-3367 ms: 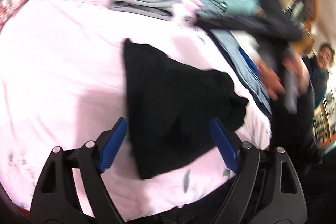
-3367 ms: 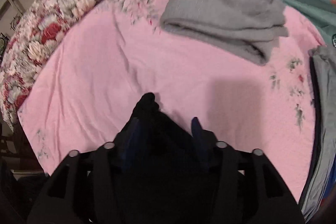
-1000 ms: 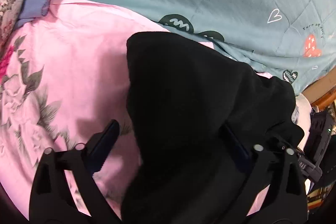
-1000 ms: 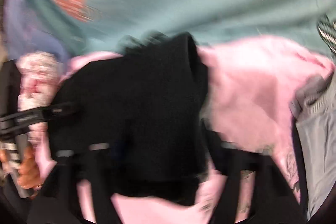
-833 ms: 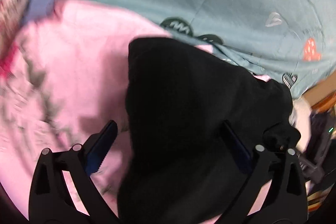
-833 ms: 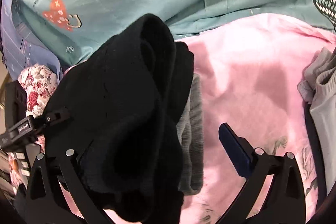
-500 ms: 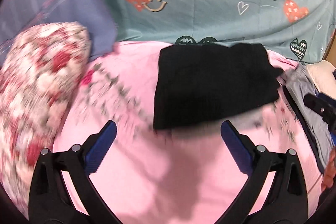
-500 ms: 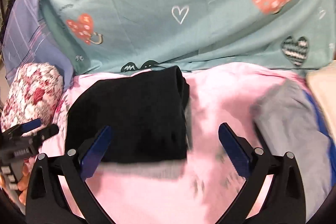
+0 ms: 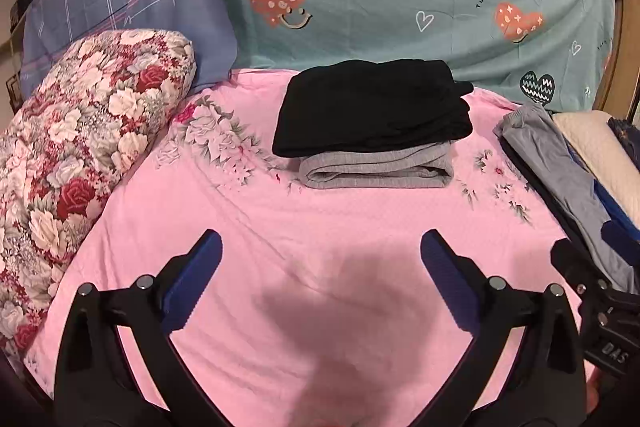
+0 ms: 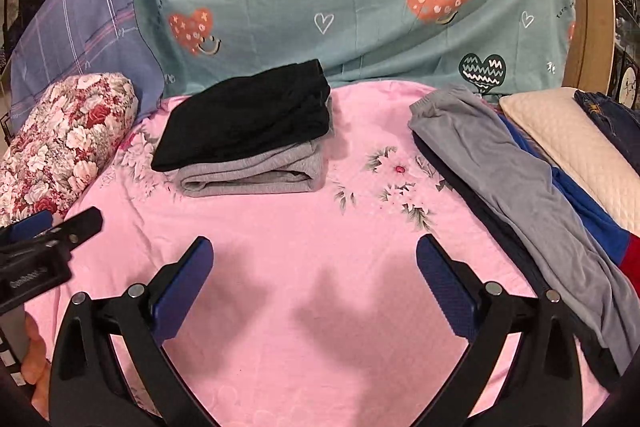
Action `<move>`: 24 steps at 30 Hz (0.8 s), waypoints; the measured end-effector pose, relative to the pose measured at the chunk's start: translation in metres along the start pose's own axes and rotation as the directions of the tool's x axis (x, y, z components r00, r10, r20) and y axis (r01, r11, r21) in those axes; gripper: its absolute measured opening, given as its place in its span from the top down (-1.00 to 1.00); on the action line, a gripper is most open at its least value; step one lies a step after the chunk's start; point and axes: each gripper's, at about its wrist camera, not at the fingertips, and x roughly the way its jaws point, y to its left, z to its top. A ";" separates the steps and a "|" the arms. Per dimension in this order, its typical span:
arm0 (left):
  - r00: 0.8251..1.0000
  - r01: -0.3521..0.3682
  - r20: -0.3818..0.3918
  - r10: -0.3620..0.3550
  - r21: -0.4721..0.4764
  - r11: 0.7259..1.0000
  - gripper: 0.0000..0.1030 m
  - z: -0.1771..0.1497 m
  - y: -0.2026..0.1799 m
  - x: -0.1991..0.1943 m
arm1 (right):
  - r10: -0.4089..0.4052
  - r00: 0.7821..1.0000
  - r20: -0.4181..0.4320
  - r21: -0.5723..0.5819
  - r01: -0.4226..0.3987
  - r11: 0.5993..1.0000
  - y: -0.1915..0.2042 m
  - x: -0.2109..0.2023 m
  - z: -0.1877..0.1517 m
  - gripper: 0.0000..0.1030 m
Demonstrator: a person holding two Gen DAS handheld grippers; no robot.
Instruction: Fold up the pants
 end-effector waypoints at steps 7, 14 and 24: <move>1.000 -0.012 -0.021 0.012 -0.013 1.000 -0.96 -0.007 -0.001 0.026 | -0.035 0.998 0.059 -0.045 0.037 0.998 0.002 -0.006 -0.009 -0.97; 0.999 -0.034 -0.037 0.033 -0.012 0.999 -0.96 -0.013 0.003 0.037 | -0.034 0.999 0.013 -0.040 0.034 0.999 0.001 0.006 -0.015 -0.97; 0.999 -0.025 -0.043 0.025 -0.020 0.999 -0.96 -0.015 0.004 0.036 | -0.022 1.000 -0.003 -0.038 0.022 0.999 0.005 0.007 -0.019 -0.97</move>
